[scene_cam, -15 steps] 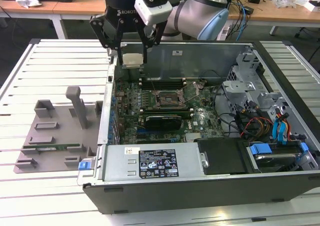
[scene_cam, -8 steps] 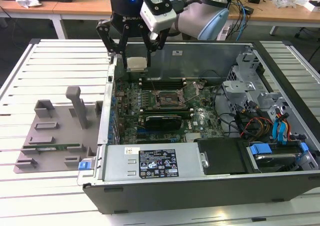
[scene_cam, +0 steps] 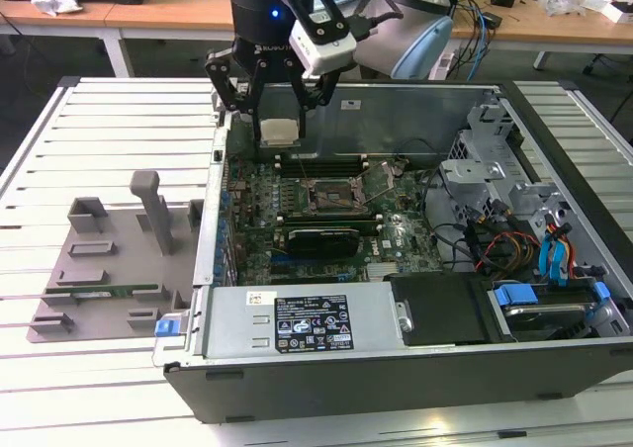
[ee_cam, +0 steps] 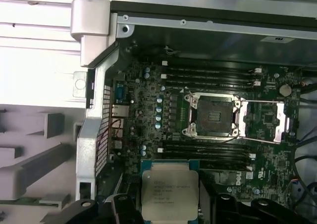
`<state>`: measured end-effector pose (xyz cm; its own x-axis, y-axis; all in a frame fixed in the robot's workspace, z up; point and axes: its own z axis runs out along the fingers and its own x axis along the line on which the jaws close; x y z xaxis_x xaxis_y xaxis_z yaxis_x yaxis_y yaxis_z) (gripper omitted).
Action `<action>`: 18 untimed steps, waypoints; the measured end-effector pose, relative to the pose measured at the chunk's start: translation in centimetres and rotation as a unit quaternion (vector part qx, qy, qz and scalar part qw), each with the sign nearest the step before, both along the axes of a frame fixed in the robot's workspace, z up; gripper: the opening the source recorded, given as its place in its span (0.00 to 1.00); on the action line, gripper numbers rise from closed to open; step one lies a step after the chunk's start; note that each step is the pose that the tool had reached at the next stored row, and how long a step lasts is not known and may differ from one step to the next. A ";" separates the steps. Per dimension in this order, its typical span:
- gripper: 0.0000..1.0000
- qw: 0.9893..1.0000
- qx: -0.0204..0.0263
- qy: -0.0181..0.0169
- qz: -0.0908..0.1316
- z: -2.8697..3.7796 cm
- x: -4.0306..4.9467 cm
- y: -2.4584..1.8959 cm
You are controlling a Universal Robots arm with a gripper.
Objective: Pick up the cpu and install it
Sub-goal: 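Pick up the cpu and move it towards the insertion slot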
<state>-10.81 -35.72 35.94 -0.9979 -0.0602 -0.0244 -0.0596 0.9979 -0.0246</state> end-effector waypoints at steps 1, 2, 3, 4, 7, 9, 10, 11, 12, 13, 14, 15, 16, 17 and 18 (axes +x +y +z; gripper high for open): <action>0.55 1.000 0.000 0.000 0.000 -0.07 0.19 0.10; 0.55 1.000 0.000 0.000 0.000 -0.16 0.47 0.22; 0.55 1.000 0.000 0.000 0.000 -0.21 0.61 0.28; 0.55 1.000 0.000 0.000 0.000 -0.38 1.09 0.45; 0.55 1.000 0.000 0.000 0.000 -0.60 1.73 0.64; 0.55 1.000 0.000 0.000 0.000 -0.79 2.12 0.75; 0.55 1.000 0.000 0.001 0.000 -0.93 2.40 0.83; 0.55 1.000 0.000 0.001 0.000 -1.02 2.56 0.87; 0.55 1.000 0.000 0.001 0.000 -1.11 2.74 0.91; 0.55 1.000 0.000 0.001 0.000 -1.18 2.86 0.94; 0.55 1.000 0.000 0.001 0.000 -1.24 2.97 0.96; 0.55 1.000 0.000 0.001 0.000 -1.41 3.27 1.03; 0.55 1.000 0.000 0.001 0.000 -1.54 3.47 1.08; 0.55 1.000 0.000 0.001 0.000 -1.71 3.73 1.14; 0.55 1.000 0.000 0.001 0.000 -1.84 3.91 1.18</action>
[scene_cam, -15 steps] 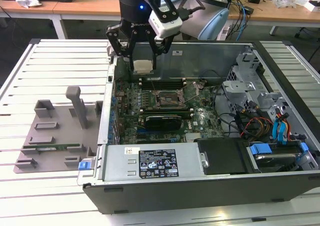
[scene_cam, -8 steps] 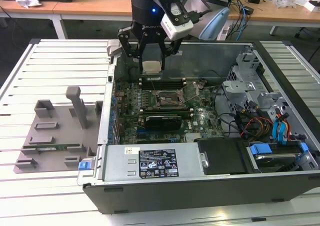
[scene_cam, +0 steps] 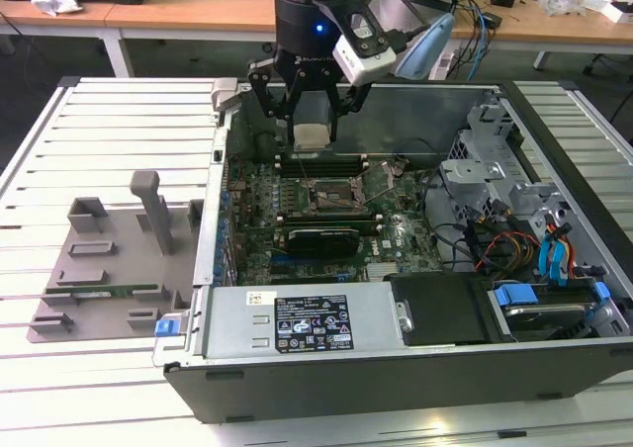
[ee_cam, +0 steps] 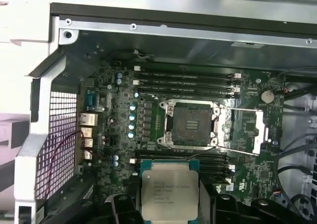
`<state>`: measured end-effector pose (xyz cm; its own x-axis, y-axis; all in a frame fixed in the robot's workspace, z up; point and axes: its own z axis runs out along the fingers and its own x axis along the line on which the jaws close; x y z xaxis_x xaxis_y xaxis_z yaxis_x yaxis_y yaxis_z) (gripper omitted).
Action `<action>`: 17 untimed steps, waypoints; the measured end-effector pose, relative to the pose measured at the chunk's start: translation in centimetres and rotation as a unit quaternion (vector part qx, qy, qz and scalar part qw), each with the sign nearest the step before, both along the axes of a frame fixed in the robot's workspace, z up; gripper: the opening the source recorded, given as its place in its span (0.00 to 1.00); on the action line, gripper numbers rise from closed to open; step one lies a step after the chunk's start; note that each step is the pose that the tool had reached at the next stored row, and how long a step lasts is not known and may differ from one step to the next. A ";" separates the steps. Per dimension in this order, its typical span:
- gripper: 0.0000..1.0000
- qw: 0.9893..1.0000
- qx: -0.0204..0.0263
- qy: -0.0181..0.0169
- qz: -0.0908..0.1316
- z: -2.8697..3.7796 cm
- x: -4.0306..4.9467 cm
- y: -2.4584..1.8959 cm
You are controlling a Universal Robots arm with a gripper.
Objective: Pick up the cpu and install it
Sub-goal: 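Pick up the cpu and move it towards the insertion slot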
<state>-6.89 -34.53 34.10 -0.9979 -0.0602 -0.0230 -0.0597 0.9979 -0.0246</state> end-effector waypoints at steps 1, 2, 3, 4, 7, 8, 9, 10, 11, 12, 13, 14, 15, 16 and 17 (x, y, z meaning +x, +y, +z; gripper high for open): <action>0.55 1.000 0.000 0.000 0.000 -0.18 0.25 0.06; 0.55 1.000 0.000 0.000 0.000 -0.32 0.45 0.11; 0.55 1.000 0.000 0.000 0.000 -0.46 0.64 0.16; 0.55 1.000 0.000 0.000 0.000 -0.61 0.86 0.21; 0.55 1.000 0.000 0.000 0.000 -0.95 1.36 0.33; 0.55 1.000 0.000 0.000 0.000 -1.06 1.53 0.37; 0.55 1.000 0.000 0.000 0.000 -1.17 1.69 0.40; 0.55 1.000 0.000 0.000 0.000 -1.30 1.88 0.43; 0.55 1.000 0.000 0.000 0.000 -1.42 2.01 0.46; 0.55 1.000 0.000 0.000 0.000 -1.58 2.18 0.48; 0.55 1.000 0.000 0.000 0.000 -1.70 2.33 0.50; 0.55 1.000 0.000 0.000 0.000 -1.81 2.46 0.52; 0.55 1.000 0.000 0.000 0.000 -1.90 2.58 0.54; 0.55 1.000 0.000 0.000 0.000 -1.96 2.64 0.55; 0.55 1.000 0.000 0.000 0.000 -2.03 2.72 0.56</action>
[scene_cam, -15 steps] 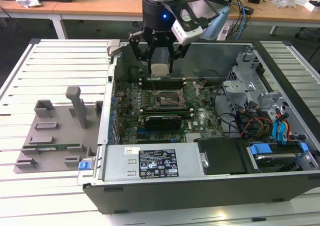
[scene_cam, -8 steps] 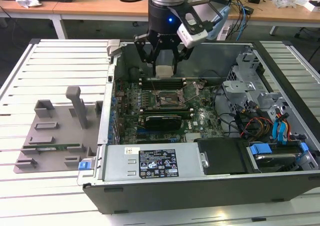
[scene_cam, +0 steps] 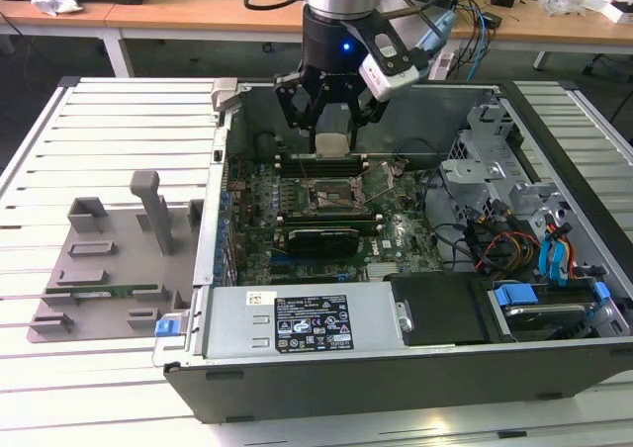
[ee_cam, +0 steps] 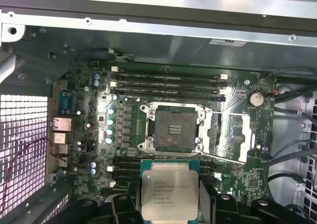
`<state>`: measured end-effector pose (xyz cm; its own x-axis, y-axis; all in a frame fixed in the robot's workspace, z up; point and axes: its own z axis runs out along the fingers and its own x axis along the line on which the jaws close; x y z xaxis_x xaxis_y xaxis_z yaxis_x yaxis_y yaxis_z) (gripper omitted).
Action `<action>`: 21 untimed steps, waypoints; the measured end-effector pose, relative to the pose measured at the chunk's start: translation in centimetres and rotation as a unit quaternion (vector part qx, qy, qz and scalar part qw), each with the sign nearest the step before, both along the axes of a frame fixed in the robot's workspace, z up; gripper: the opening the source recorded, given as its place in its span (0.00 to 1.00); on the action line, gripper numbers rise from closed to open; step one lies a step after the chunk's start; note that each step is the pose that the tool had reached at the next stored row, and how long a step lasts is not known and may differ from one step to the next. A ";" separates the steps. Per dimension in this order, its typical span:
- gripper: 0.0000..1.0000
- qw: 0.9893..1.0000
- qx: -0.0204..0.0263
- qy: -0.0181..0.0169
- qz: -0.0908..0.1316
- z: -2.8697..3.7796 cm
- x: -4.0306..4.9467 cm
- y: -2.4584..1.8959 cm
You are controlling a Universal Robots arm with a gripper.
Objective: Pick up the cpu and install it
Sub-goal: 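Pick up the cpu and move it towards the insertion slot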
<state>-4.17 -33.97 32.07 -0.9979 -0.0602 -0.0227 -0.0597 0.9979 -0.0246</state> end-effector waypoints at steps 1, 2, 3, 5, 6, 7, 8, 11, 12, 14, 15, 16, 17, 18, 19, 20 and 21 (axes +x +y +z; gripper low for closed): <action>0.55 1.000 0.000 0.000 0.000 -0.22 0.20 0.03; 0.55 1.000 0.000 0.000 0.000 -0.48 0.30 0.04; 0.55 1.000 0.000 0.000 0.000 -0.72 0.35 0.06; 0.55 1.000 0.000 0.000 0.000 -1.19 0.75 0.36; 0.55 1.000 0.000 0.000 0.000 -1.31 0.90 0.58; 0.55 1.000 0.000 0.000 0.000 -1.42 1.05 0.77; 0.55 1.000 0.000 0.000 0.000 -1.49 1.16 0.90; 0.55 1.000 0.000 0.000 0.000 -1.74 1.70 1.33; 0.55 1.000 0.000 0.000 0.000 -1.77 1.79 1.38; 0.55 1.000 0.000 0.000 0.000 -1.78 1.86 1.40; 0.55 1.000 0.000 0.000 0.000 -1.78 1.86 1.40; 0.55 1.000 0.000 0.000 0.000 -1.79 1.88 1.40; 0.55 1.000 0.000 0.000 0.000 -1.79 1.88 1.40; 0.55 1.000 0.000 0.000 0.000 -1.79 1.89 1.40; 0.55 1.000 0.000 0.000 0.000 -1.79 1.89 1.40; 0.55 1.000 0.000 0.000 0.000 -1.79 1.90 1.40; 0.55 1.000 0.000 0.000 0.000 -1.79 1.91 1.40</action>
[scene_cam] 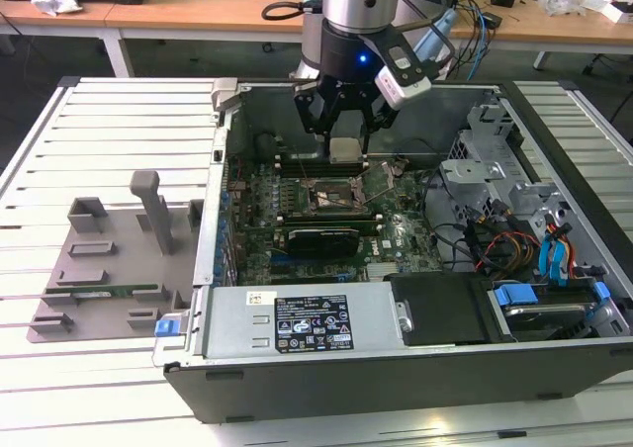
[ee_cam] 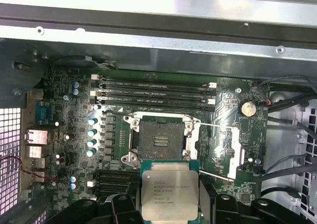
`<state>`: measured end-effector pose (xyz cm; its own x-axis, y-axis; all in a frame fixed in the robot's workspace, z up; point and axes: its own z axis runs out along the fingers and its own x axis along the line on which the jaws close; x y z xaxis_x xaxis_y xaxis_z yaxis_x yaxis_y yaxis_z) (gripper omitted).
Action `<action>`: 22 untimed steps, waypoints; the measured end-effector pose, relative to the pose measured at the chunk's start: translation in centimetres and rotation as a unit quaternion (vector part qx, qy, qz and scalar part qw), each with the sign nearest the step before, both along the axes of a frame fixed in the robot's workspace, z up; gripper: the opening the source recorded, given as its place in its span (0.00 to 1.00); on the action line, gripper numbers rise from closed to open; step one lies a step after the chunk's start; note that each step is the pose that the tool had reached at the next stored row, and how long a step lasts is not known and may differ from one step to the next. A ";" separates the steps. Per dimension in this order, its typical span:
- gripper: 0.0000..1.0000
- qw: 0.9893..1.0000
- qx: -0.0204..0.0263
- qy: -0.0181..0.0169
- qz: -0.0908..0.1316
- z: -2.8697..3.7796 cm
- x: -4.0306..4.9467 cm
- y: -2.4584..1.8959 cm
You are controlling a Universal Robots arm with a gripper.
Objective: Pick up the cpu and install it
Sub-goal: 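Pick up the cpu and move it towards the insertion slot, then place the cpu into insertion slot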
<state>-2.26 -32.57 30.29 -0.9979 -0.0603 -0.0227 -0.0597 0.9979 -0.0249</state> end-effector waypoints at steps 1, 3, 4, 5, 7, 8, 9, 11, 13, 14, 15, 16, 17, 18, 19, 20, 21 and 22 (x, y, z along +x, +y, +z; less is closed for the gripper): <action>0.55 1.000 0.000 0.000 0.000 0.00 0.01 0.00; 0.55 1.000 0.000 0.000 0.000 0.00 0.03 0.00; 0.55 1.000 0.000 0.000 0.000 0.00 0.03 0.00; 0.55 1.000 0.000 0.000 0.000 0.00 0.04 0.00; 0.55 1.000 0.000 0.000 0.000 0.00 0.05 0.00; 0.55 1.000 0.000 0.000 0.000 0.00 0.06 0.00; 0.55 1.000 0.000 0.000 0.000 0.00 0.06 0.00; 0.55 1.000 0.000 0.000 -0.001 0.00 0.08 0.00; 0.55 1.000 -0.001 0.000 -0.007 0.00 0.08 0.00; 0.55 1.000 -0.001 0.000 -0.011 0.00 0.08 0.00; 0.55 1.000 -0.001 0.000 -0.019 -0.01 0.08 0.00; 0.55 1.000 -0.003 0.000 -0.029 -0.01 0.08 0.00; 0.55 0.999 -0.004 0.000 -0.040 -0.01 0.08 0.00; 0.55 0.999 -0.006 0.000 -0.046 -0.01 0.08 0.00; 0.55 0.999 -0.007 0.000 -0.052 -0.01 0.08 0.00; 0.55 0.998 -0.008 0.000 -0.056 -0.01 0.08 0.00; 0.55 0.998 -0.008 0.000 -0.060 -0.01 0.08 0.00; 0.55 0.998 -0.008 0.000 -0.061 -0.01 0.08 0.00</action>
